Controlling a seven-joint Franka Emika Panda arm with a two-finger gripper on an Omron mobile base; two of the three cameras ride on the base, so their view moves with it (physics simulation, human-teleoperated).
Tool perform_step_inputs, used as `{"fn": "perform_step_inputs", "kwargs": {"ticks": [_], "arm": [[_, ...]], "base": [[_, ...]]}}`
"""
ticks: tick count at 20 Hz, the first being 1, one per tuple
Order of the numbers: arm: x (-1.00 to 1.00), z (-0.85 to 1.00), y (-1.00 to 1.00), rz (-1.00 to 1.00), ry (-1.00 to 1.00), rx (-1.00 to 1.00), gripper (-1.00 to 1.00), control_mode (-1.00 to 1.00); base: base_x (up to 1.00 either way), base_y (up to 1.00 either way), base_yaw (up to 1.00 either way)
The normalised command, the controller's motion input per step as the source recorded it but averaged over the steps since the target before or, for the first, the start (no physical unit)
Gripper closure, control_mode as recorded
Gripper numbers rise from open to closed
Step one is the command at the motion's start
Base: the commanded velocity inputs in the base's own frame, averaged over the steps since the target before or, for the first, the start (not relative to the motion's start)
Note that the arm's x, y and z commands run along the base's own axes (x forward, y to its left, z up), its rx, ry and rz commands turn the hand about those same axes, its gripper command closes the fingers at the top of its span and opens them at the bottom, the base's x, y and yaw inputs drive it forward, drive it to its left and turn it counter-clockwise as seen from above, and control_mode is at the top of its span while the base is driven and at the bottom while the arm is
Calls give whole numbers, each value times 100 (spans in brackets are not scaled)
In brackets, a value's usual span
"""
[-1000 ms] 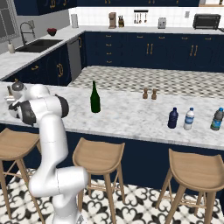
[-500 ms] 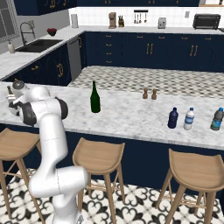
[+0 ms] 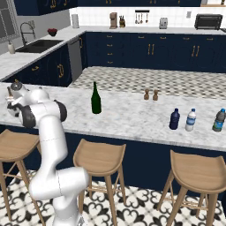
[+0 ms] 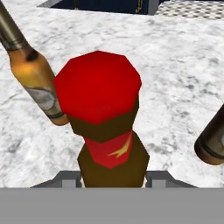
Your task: Move the plastic bottles in the middle to the plastics group, and the glass bottles in the middle to the glass group.
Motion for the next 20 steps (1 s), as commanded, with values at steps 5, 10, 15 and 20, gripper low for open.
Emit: {"fn": "perform_step_inputs", "kwargs": {"ticks": [5, 10, 15, 20], "arm": [[0, -17, 2, 0, 2, -4, 100, -100], [22, -1, 8, 0, 2, -1, 100, -100], [31, 0, 24, 0, 0, -1, 100, -100], [13, -10, 12, 0, 0, -2, 100, -100]], "base": [[0, 0, 0], [0, 0, 0], [0, 0, 0], [0, 0, 0]]}}
